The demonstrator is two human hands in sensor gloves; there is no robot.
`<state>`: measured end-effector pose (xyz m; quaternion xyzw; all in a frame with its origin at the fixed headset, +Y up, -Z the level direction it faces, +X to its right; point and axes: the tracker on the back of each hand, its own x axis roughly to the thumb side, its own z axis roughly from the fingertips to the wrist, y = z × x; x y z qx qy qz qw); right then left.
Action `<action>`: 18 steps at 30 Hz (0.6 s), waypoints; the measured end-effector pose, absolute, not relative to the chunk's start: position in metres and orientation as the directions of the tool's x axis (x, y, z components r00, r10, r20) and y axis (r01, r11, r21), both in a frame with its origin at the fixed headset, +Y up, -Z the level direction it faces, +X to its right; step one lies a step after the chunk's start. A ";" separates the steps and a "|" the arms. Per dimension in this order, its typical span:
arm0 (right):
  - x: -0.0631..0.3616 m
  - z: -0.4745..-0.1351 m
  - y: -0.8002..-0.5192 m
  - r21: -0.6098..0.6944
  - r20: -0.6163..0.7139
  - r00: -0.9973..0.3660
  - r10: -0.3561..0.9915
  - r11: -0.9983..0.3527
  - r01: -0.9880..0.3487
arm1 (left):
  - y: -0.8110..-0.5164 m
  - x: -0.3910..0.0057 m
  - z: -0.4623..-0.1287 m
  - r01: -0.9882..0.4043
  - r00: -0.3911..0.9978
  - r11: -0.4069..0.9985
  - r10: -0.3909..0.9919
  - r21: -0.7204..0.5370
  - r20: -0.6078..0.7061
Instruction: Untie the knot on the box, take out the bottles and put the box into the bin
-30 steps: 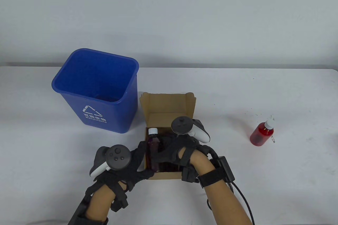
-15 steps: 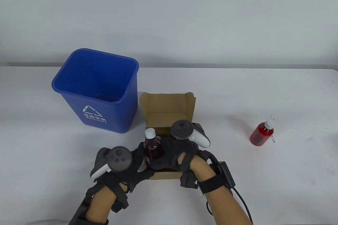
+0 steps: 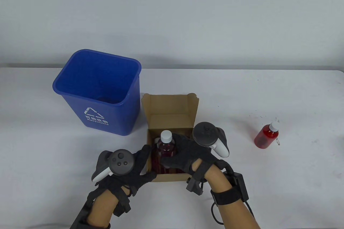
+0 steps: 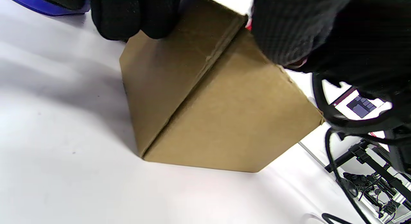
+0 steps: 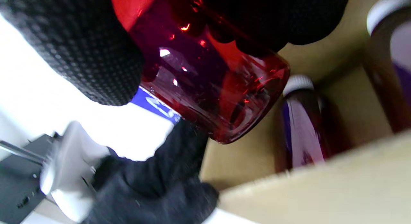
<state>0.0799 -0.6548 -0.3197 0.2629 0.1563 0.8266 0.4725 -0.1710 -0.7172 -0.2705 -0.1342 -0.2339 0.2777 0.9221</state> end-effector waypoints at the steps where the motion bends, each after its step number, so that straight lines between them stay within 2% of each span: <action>1: 0.086 -0.318 -0.650 0.476 0.298 -0.416 0.859 -0.512 -0.715 | -0.717 -0.171 -0.271 -0.449 0.737 0.810 0.575 -0.377 0.357; 5: 0.123 -0.308 -0.624 0.253 0.337 -0.458 0.823 -0.548 -0.798 | -0.717 -0.171 -0.270 -0.453 0.734 0.806 0.580 -0.380 0.354; 9: 0.155 -0.302 -0.621 0.047 0.329 -0.548 0.769 -0.593 -0.804 | -0.717 -0.172 -0.270 -0.455 0.733 0.805 0.581 -0.381 0.352; 11: 0.177 -0.301 -0.629 -0.086 0.285 -0.627 0.725 -0.632 -0.770 | -0.717 -0.172 -0.270 -0.456 0.733 0.804 0.583 -0.382 0.352; 14: 0.207 -0.301 -0.648 -0.206 0.187 -0.673 0.716 -0.641 -0.739 | -0.717 -0.172 -0.270 -0.455 0.734 0.805 0.581 -0.381 0.352; 18: 0.230 -0.311 -0.669 -0.270 0.096 -0.694 0.714 -0.652 -0.708 | -0.717 -0.172 -0.270 -0.453 0.736 0.807 0.578 -0.379 0.351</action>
